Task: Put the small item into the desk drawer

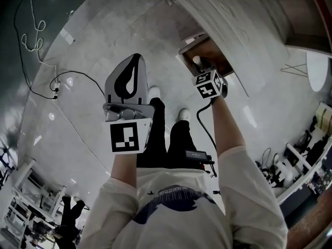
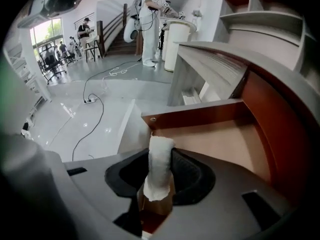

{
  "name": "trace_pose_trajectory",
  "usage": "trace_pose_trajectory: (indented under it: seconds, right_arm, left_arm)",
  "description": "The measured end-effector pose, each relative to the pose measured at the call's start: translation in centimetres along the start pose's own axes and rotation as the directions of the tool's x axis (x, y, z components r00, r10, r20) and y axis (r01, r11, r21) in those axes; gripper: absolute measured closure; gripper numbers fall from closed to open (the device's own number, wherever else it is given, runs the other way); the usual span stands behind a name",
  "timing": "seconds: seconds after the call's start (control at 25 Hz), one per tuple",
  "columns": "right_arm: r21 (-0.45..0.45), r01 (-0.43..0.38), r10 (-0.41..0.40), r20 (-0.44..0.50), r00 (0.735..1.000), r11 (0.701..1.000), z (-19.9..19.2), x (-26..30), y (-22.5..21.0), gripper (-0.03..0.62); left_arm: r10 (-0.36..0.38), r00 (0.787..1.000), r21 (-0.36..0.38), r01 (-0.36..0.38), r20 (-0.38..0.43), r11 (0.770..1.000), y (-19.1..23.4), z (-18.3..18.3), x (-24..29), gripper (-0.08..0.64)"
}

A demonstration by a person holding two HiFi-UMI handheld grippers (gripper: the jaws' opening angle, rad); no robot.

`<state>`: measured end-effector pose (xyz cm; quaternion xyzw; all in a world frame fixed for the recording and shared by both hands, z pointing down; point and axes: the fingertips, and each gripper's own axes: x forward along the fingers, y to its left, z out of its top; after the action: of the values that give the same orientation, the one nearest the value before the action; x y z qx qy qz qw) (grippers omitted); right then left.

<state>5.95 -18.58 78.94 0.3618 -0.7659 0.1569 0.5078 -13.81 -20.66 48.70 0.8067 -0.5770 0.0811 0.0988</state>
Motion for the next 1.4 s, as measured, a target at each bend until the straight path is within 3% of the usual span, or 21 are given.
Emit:
trace_pose_trajectory:
  seconds: [0.48, 0.68, 1.12, 1.4]
  right_arm:
    - [-0.057, -0.018, 0.01, -0.141, 0.99, 0.998, -1.8, 3.5, 0.6, 0.468]
    - [-0.037, -0.015, 0.007, -0.187, 0.982, 0.999, -1.8, 4.2, 0.4, 0.468]
    - [-0.055, -0.033, 0.021, -0.212, 0.977, 0.998, -1.8, 4.3, 0.5, 0.462]
    - [-0.035, -0.084, 0.076, -0.191, 0.979, 0.996, -1.7, 3.9, 0.6, 0.449]
  left_arm:
    - [-0.014, 1.0, -0.016, 0.014, -0.022, 1.0, 0.0, -1.9, 0.8, 0.551]
    - [-0.031, 0.999, -0.02, 0.03, -0.026, 0.999, -0.4, -2.1, 1.1, 0.551]
    - [-0.029, 0.999, -0.016, 0.029, -0.043, 0.999, -0.8, -2.7, 1.0, 0.552]
    - [-0.027, 0.999, -0.015, 0.026, -0.041, 1.0, -0.8, -2.5, 0.6, 0.551]
